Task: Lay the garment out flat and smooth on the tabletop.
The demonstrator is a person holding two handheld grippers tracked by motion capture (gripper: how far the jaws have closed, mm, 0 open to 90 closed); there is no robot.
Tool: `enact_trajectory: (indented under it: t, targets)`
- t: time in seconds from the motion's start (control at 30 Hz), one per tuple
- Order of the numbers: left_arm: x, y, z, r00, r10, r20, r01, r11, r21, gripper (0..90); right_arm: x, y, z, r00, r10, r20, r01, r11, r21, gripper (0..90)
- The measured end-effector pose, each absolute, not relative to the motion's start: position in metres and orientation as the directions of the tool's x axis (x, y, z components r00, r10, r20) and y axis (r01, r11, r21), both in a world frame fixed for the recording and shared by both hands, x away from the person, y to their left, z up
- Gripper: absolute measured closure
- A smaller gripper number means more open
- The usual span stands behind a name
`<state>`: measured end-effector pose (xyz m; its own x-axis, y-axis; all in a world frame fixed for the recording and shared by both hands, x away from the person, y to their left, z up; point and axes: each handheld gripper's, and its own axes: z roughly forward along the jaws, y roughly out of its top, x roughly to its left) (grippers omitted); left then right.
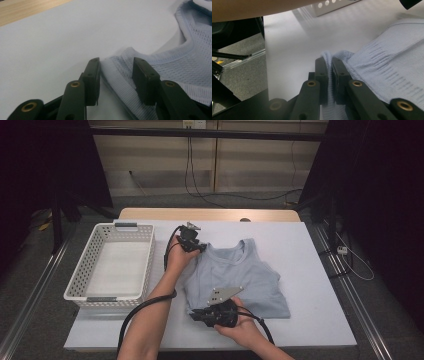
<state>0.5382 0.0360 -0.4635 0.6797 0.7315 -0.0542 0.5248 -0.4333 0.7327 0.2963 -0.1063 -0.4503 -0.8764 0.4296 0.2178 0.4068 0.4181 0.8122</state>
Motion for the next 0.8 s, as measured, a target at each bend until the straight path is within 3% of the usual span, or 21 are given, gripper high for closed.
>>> enact_trajectory:
  t: [0.23,0.53,0.8]
  targets:
    - [0.541,0.035,-0.465,0.666,0.740,-0.099,0.564,-0.412,0.716,62.3,0.294,-0.106,-0.448,-0.875,0.440,0.202,0.399,0.418,0.816,85.2]
    - [0.539,0.031,-0.462,0.629,0.763,-0.149,0.620,-0.376,0.688,82.1,0.292,-0.106,-0.445,-0.874,0.447,0.190,0.392,0.418,0.820,85.2]
    - [0.543,0.038,-0.456,0.587,0.778,-0.222,0.682,-0.328,0.654,85.1,0.291,-0.107,-0.445,-0.874,0.444,0.196,0.393,0.411,0.823,85.3]
